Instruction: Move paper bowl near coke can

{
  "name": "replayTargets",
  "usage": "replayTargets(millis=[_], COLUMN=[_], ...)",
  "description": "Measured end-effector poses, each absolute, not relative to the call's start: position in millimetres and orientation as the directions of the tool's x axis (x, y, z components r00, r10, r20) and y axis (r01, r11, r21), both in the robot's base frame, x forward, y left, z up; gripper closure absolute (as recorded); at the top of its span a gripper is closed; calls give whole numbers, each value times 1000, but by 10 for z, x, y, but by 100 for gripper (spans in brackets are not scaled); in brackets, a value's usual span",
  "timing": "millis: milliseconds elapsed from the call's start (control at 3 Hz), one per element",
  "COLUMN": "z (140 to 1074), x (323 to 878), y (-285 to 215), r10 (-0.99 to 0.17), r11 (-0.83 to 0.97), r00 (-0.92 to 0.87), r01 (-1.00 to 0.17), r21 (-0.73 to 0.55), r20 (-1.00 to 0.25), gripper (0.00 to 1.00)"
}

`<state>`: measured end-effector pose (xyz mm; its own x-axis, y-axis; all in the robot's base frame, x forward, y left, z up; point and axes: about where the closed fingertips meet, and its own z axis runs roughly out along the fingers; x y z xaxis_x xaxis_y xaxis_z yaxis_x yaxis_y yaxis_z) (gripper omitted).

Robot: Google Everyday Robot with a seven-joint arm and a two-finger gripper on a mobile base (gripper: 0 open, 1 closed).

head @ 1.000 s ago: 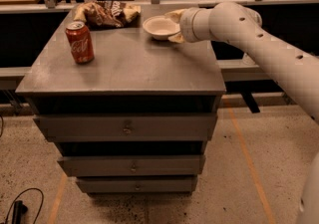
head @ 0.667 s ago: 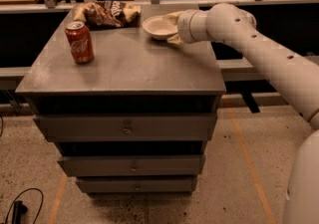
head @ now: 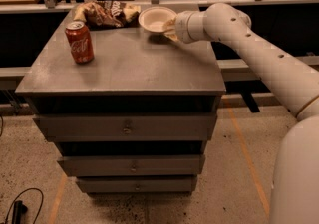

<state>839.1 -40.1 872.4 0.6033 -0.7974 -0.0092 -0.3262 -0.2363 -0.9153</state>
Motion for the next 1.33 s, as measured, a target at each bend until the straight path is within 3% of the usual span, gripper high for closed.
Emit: replayTargets(millis=[333, 1333], z=[8720, 9068], x=[8398, 7916], y=[-387, 57], r10=[-796, -642], r11=[-237, -334], r00=[605, 762], r01=[-326, -377], r21=[-915, -864], r20=[-9, -85], gripper=[100, 100])
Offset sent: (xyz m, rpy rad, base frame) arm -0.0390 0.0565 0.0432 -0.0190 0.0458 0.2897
